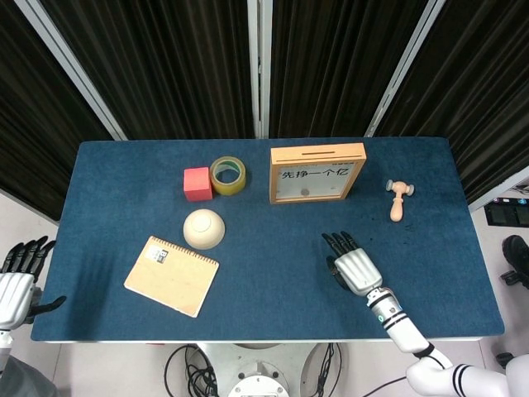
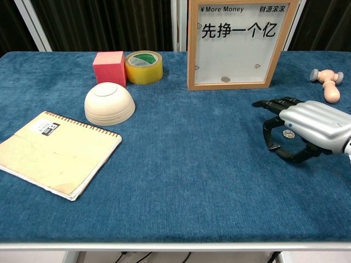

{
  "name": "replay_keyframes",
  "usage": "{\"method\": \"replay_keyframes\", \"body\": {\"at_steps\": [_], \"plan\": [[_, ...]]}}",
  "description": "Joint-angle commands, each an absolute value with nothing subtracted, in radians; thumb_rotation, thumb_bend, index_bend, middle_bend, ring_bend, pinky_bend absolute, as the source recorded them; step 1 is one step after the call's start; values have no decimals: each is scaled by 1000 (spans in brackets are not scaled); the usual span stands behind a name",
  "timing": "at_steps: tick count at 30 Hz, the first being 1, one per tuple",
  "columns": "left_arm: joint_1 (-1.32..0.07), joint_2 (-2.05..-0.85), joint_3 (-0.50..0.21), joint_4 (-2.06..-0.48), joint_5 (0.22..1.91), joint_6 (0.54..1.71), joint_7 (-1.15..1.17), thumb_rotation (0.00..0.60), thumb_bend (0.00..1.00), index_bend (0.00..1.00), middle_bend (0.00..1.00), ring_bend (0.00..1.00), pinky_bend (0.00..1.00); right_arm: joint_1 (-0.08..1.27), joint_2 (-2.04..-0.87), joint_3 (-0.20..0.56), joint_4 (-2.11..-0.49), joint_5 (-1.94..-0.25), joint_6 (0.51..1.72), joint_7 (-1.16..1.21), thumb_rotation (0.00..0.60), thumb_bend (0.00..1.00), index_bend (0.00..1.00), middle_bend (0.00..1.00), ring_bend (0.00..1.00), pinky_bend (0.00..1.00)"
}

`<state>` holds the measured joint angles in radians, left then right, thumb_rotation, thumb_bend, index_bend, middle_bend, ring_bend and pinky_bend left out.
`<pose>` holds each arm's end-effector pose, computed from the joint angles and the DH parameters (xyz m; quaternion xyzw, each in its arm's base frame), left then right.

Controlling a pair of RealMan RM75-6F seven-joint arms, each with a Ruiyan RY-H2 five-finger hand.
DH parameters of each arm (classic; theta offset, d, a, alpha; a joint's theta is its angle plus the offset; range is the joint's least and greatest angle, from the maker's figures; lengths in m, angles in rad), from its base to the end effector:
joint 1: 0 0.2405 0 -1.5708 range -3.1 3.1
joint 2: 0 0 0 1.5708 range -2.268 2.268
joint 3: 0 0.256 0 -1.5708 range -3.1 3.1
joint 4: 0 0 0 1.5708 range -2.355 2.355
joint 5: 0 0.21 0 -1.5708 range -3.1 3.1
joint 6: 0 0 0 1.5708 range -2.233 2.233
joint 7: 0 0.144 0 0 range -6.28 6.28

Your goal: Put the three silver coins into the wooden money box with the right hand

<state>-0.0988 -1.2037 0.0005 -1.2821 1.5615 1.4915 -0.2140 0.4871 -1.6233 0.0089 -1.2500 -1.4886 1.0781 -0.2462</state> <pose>-0.3591 0.1797 0.1576 -0.6228 -0.3754 -0.3792 0.5722 -0.2397 -0.2727 -0.0372 0.7850 -0.3134 0.3228 0.4257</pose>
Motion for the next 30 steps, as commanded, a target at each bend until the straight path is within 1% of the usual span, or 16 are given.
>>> {"method": "replay_keyframes", "body": {"at_steps": [1, 3, 6, 8, 10, 20, 23, 30], "plan": [[-98, -1205, 1, -1279, 1560, 1491, -217, 600, 0, 6, 0, 0, 0, 489, -1629, 9, -1242, -1495, 1083, -252, 600, 343, 520, 0, 0, 0], [-97, -1206, 1, -1276, 1559, 1491, -220, 600, 0, 7, 0, 0, 0, 490, -1634, 8, -1236, -1502, 1089, -253, 600, 343, 512, 0, 0, 0], [-95, -1207, 1, -1273, 1558, 1493, -223, 600, 0, 7, 0, 0, 0, 490, -1638, 6, -1227, -1516, 1102, -249, 600, 343, 449, 0, 0, 0], [-94, -1207, 1, -1273, 1558, 1494, -222, 600, 0, 7, 0, 0, 0, 490, -1639, 4, -1223, -1527, 1111, -238, 600, 344, 379, 0, 0, 0], [-94, -1207, 2, -1273, 1557, 1494, -221, 600, 0, 7, 0, 0, 0, 491, -1638, 1, -1219, -1536, 1117, -225, 600, 344, 359, 0, 0, 0], [-95, -1207, 2, -1275, 1561, 1495, -221, 600, 0, 7, 0, 0, 0, 487, -1639, -7, -1206, -1559, 1138, -192, 600, 345, 353, 0, 0, 0], [-95, -1206, 3, -1277, 1561, 1494, -221, 600, 0, 7, 0, 0, 0, 486, -1640, -6, -1202, -1560, 1140, -187, 600, 349, 383, 1, 0, 0], [-95, -1205, 3, -1280, 1560, 1492, -222, 600, 0, 7, 0, 0, 0, 487, -1642, -4, -1196, -1557, 1136, -181, 600, 351, 510, 8, 0, 0]]}}
